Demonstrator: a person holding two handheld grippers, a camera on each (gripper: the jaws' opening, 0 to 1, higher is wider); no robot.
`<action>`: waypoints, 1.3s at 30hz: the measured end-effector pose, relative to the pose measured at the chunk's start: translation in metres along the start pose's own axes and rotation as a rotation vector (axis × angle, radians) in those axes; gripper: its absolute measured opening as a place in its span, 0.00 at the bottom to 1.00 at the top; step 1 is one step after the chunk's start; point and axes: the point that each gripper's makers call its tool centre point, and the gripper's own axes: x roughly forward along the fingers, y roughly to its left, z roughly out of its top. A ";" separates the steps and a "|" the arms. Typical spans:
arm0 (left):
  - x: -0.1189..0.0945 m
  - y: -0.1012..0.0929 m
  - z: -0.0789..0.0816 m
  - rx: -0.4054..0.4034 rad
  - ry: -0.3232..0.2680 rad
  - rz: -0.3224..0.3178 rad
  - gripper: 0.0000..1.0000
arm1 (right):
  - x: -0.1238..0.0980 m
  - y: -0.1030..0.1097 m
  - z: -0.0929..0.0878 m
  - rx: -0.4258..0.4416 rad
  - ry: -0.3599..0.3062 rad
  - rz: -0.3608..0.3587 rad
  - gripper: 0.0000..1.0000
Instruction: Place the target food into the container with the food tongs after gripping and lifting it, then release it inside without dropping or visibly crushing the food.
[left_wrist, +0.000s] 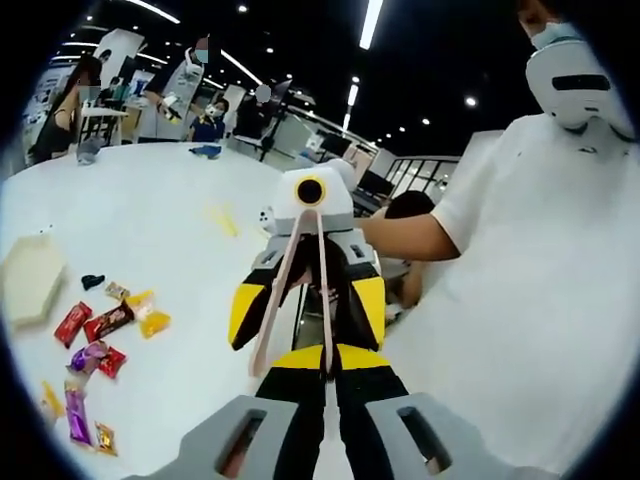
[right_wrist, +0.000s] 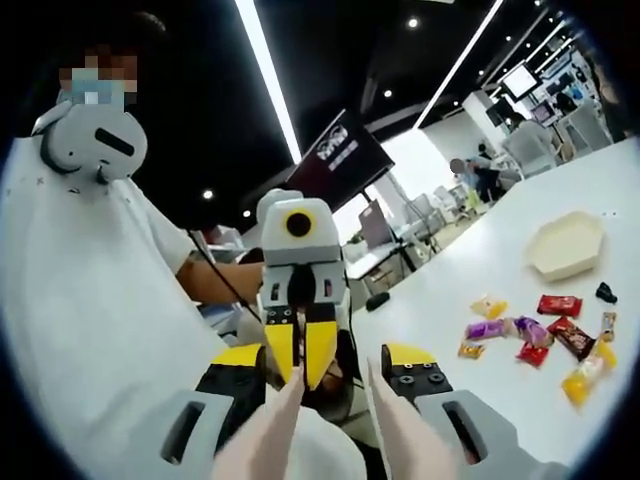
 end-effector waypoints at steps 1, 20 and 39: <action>0.000 0.000 0.001 -0.001 -0.001 0.001 0.00 | 0.002 0.001 -0.001 0.004 0.003 0.006 0.46; 0.002 0.002 -0.005 -0.024 0.009 0.041 0.00 | 0.013 0.001 -0.011 -0.009 0.050 -0.001 0.43; 0.001 0.000 -0.001 -0.021 -0.014 0.036 0.00 | 0.010 0.001 -0.017 0.003 0.066 -0.013 0.39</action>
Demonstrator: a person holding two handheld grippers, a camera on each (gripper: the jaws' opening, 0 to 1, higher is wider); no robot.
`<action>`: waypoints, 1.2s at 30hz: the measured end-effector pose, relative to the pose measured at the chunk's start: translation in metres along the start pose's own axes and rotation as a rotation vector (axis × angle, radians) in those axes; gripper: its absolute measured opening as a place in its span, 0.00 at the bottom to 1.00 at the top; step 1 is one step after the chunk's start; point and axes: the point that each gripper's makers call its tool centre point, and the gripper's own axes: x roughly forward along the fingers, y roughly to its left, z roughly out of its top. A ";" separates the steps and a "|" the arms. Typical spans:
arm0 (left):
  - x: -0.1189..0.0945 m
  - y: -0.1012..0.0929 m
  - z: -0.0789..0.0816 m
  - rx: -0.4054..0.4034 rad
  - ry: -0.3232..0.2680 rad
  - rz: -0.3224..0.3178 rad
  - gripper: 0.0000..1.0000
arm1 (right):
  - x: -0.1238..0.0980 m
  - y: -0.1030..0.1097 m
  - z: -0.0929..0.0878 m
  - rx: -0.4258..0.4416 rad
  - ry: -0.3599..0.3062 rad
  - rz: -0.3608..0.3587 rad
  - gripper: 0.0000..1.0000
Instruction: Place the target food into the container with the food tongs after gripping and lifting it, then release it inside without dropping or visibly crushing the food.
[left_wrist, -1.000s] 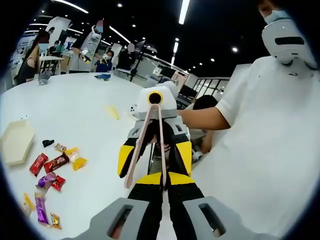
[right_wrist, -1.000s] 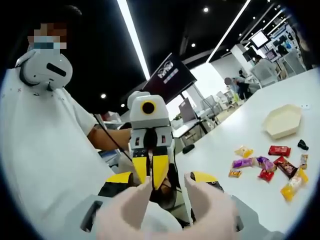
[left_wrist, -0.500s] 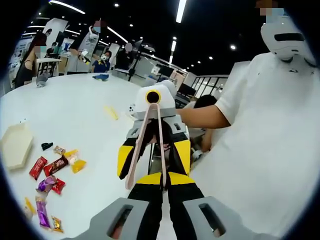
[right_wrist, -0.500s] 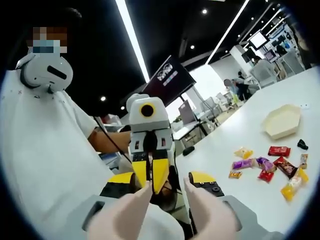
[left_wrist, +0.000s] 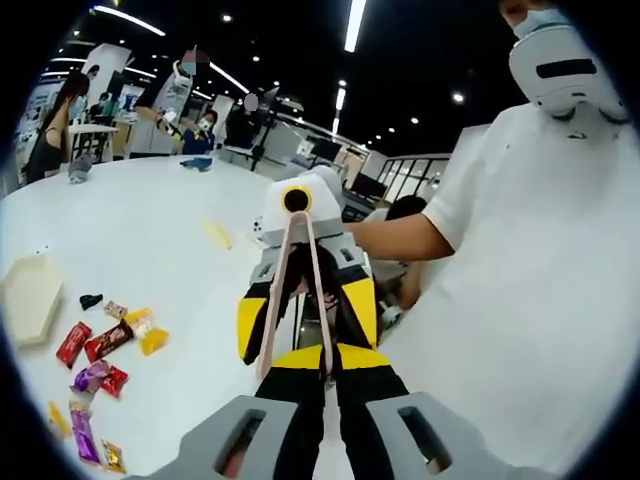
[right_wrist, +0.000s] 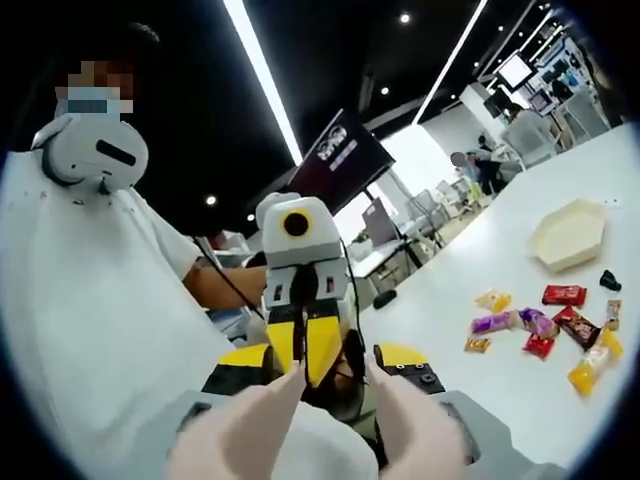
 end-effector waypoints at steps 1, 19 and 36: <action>-0.002 0.002 0.001 0.003 -0.004 0.005 0.00 | 0.000 -0.001 -0.001 0.002 0.004 -0.002 0.38; 0.008 -0.002 0.008 0.039 -0.045 -0.012 0.00 | -0.008 -0.003 0.011 0.074 -0.044 0.015 0.32; 0.007 -0.007 0.009 -0.112 -0.087 -0.036 0.00 | -0.007 0.002 0.015 0.029 -0.086 0.004 0.32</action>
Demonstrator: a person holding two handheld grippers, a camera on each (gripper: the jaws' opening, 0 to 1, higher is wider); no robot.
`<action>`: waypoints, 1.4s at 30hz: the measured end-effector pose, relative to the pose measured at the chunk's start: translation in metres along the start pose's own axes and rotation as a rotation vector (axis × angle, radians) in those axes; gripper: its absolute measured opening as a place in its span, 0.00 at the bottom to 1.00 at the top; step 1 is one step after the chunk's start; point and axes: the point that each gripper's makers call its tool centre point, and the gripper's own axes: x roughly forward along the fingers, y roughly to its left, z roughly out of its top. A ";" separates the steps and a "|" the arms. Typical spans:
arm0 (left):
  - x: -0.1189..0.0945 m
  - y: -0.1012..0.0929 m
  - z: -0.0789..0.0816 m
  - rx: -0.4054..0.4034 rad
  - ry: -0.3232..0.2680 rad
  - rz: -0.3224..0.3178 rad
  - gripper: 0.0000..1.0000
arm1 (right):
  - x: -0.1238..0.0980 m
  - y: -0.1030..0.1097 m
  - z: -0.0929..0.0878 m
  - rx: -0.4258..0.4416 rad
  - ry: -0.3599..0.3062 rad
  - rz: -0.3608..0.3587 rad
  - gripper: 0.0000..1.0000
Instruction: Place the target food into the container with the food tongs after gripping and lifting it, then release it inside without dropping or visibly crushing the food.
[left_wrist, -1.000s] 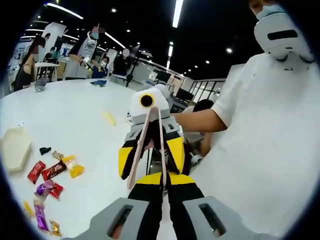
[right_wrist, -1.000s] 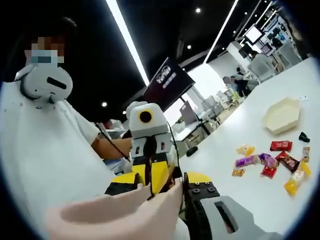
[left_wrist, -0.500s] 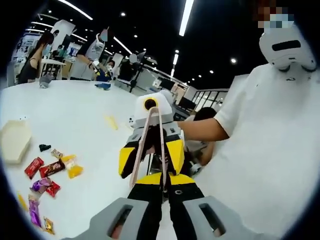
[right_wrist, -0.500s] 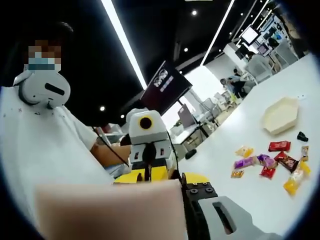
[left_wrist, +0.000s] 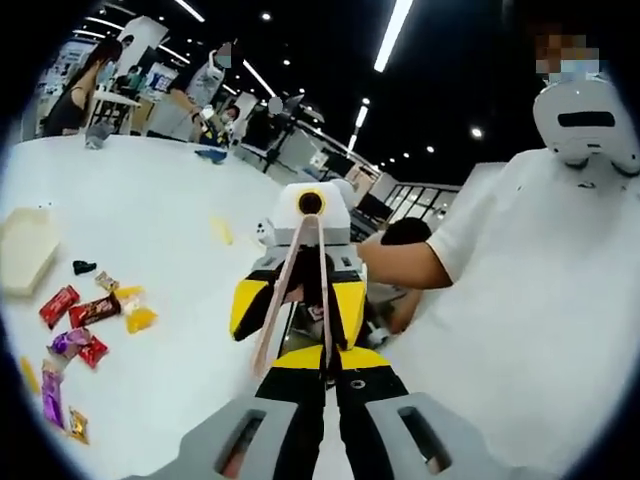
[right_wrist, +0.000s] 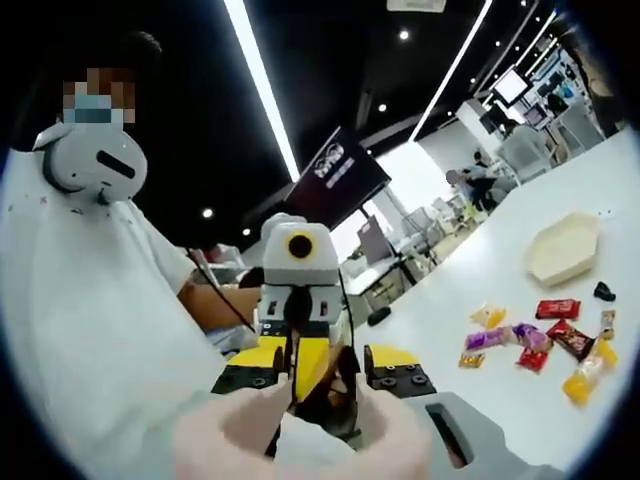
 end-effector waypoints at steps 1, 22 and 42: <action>0.001 0.000 0.000 -0.004 0.006 0.001 0.00 | 0.000 0.000 -0.001 0.002 0.000 -0.002 0.32; 0.005 -0.003 -0.001 -0.026 0.030 -0.003 0.00 | 0.001 0.002 -0.002 0.061 -0.014 0.010 0.32; 0.004 -0.001 0.000 -0.049 0.098 0.042 0.00 | -0.003 -0.002 0.003 0.090 -0.021 0.007 0.32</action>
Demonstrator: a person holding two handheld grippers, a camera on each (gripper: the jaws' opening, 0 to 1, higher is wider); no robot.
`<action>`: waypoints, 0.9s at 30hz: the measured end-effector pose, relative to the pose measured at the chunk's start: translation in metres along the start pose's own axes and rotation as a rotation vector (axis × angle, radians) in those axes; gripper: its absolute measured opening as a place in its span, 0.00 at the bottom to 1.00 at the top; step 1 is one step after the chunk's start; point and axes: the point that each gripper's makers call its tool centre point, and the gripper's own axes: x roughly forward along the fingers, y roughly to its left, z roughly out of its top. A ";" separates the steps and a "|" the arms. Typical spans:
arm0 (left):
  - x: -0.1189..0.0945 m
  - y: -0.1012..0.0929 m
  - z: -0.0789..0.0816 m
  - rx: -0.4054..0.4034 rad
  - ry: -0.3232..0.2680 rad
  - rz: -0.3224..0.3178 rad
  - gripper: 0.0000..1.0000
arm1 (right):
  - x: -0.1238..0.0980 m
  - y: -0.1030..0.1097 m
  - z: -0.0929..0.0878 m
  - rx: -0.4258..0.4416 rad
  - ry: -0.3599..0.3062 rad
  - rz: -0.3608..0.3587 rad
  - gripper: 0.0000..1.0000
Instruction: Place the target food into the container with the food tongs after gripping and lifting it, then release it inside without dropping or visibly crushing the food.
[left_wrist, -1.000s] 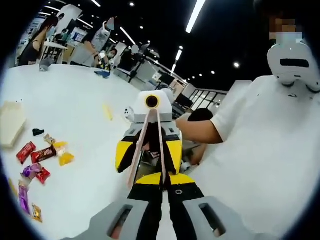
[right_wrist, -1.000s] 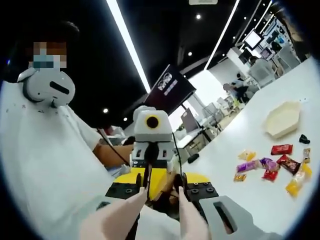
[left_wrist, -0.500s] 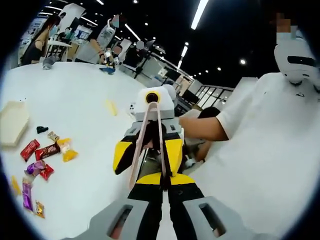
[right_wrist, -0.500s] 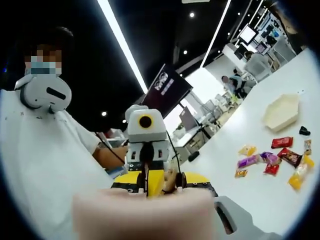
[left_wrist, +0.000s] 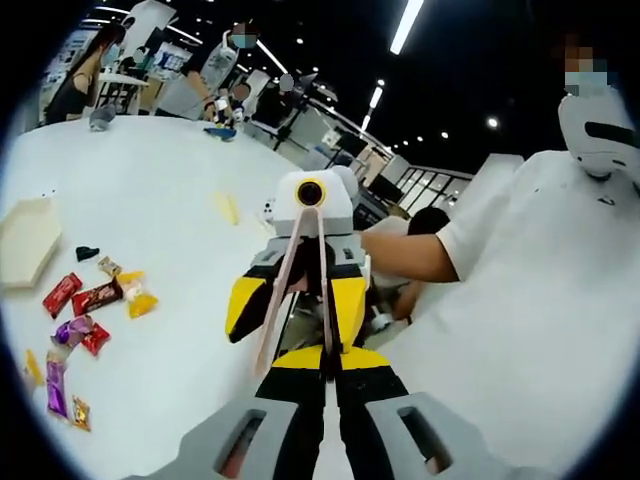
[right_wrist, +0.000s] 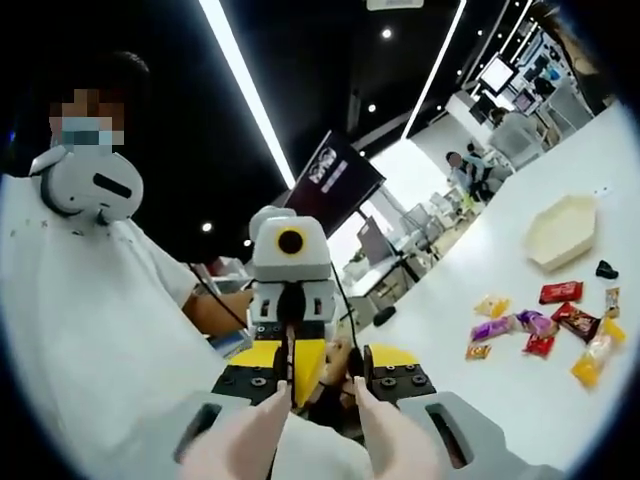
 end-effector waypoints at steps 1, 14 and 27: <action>0.001 -0.001 -0.001 0.001 0.002 -0.003 0.00 | 0.000 0.001 -0.001 0.008 0.003 0.004 0.32; -0.006 0.012 0.007 0.207 -0.157 0.066 0.02 | -0.004 -0.005 0.009 -0.095 -0.038 -0.052 0.26; -0.071 0.055 0.008 0.186 -0.406 0.366 0.06 | -0.014 -0.045 0.027 -0.353 -0.048 -0.337 0.25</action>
